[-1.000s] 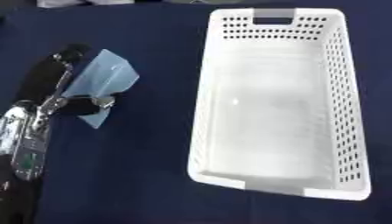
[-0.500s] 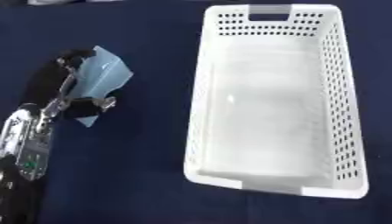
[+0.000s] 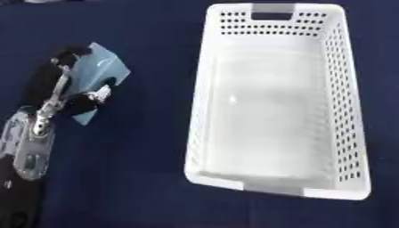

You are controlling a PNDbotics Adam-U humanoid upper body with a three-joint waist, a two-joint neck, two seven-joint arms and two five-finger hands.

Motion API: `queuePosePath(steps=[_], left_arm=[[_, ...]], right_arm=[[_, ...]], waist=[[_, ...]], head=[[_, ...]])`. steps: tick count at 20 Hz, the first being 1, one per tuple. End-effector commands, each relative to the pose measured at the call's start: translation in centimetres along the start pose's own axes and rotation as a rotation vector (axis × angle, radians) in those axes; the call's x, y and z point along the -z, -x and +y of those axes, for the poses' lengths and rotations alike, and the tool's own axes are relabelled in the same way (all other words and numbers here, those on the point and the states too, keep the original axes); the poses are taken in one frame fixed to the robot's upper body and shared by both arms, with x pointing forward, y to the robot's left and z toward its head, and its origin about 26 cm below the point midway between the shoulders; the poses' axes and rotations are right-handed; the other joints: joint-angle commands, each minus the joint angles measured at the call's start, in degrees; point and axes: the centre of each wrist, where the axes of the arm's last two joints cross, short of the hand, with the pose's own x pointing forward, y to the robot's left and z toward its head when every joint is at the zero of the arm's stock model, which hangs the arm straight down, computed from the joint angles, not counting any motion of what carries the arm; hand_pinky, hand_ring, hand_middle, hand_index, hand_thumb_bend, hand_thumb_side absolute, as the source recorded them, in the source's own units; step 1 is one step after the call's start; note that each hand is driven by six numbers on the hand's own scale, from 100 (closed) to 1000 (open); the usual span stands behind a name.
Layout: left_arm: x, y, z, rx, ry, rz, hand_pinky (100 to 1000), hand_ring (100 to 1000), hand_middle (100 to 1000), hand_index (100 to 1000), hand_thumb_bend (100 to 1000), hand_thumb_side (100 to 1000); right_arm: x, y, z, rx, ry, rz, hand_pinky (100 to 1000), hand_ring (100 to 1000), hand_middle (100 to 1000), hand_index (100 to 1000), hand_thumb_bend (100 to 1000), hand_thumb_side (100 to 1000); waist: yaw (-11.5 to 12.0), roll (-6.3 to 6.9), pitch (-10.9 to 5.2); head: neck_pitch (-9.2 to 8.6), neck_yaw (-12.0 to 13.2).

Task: Pick up objects on the table and place them in the box.

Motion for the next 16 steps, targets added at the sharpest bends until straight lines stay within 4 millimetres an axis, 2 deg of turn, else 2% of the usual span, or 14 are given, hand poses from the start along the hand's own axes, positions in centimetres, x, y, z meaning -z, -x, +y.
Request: queuePosePath(steps=[1, 5, 6, 7, 8, 9, 10, 11, 12, 13, 15, 16], left_arm=[[-1.9, 2.3, -3.1, -0.088, 0.084, 0.100, 493, 600, 690, 833, 111, 450], [-2.3, 3.0, -3.5, -0.118, 0.099, 0.114, 493, 599, 690, 826, 100, 328], [-2.3, 3.1, -3.5, -0.117, 0.103, 0.116, 487, 592, 686, 818, 100, 220], [-2.4, 3.2, -3.5, -0.116, 0.108, 0.120, 438, 555, 667, 797, 100, 123], [-2.4, 3.3, -3.4, -0.114, 0.108, 0.125, 418, 539, 660, 791, 100, 123], [-2.4, 3.4, -3.3, -0.116, 0.097, 0.134, 186, 361, 498, 680, 100, 127], [-2.4, 3.4, -3.2, -0.119, 0.080, 0.143, 150, 332, 462, 650, 100, 127], [-2.3, 3.5, -3.1, -0.125, 0.045, 0.156, 100, 100, 100, 299, 100, 166], [-2.3, 3.5, -3.0, -0.132, 0.013, 0.165, 100, 104, 145, 342, 100, 156], [-2.2, 3.4, -3.0, -0.141, -0.023, 0.166, 100, 100, 100, 204, 100, 149], [-2.1, 3.2, -3.0, -0.160, -0.072, 0.154, 100, 100, 100, 195, 100, 109], [-2.0, 3.1, -2.9, -0.172, -0.089, 0.144, 100, 100, 100, 196, 100, 120]], right_arm=[[0.6, -0.4, -0.1, -0.011, -0.025, -0.010, 819, 738, 829, 956, 100, 775], [0.7, -0.4, -0.1, -0.010, -0.025, -0.011, 818, 738, 829, 954, 100, 775], [0.7, -0.4, -0.1, -0.010, -0.025, -0.011, 818, 738, 829, 954, 100, 775], [0.7, -0.4, -0.1, -0.010, -0.025, -0.012, 818, 737, 829, 953, 100, 775], [0.7, -0.4, -0.1, -0.009, -0.025, -0.012, 817, 737, 829, 953, 100, 775], [0.7, -0.4, -0.1, -0.009, -0.024, -0.012, 817, 737, 828, 953, 100, 775], [0.7, -0.4, -0.1, -0.009, -0.024, -0.012, 817, 737, 828, 953, 100, 775], [0.6, -0.4, -0.1, -0.009, -0.023, -0.012, 817, 737, 828, 952, 100, 775], [0.6, -0.4, -0.1, -0.008, -0.023, -0.012, 817, 737, 828, 952, 100, 775], [0.6, -0.4, -0.1, -0.008, -0.023, -0.012, 817, 737, 828, 954, 100, 774], [0.6, -0.4, -0.1, -0.008, -0.023, -0.011, 817, 737, 828, 955, 100, 774], [0.6, -0.4, -0.1, -0.008, -0.022, -0.010, 817, 737, 828, 954, 100, 774]], waist=[[-0.3, -0.62, -0.19], [-0.3, -0.57, -0.17], [-0.3, -0.56, -0.18], [-0.3, -0.55, -0.20], [-0.4, -0.53, -0.22], [-0.4, -0.51, -0.25], [-0.4, -0.50, -0.27], [-0.4, -0.50, -0.31], [-0.4, -0.50, -0.32], [-0.4, -0.49, -0.34], [-0.5, -0.46, -0.38], [-0.5, -0.43, -0.39]], head=[[0.00, 0.6], [0.00, 0.7], [0.00, 0.7], [0.00, 0.7], [0.00, 0.7], [0.00, 0.6], [0.00, 0.6], [0.00, 0.6], [0.00, 0.6], [0.00, 0.6], [0.00, 0.6], [0.00, 0.6]])
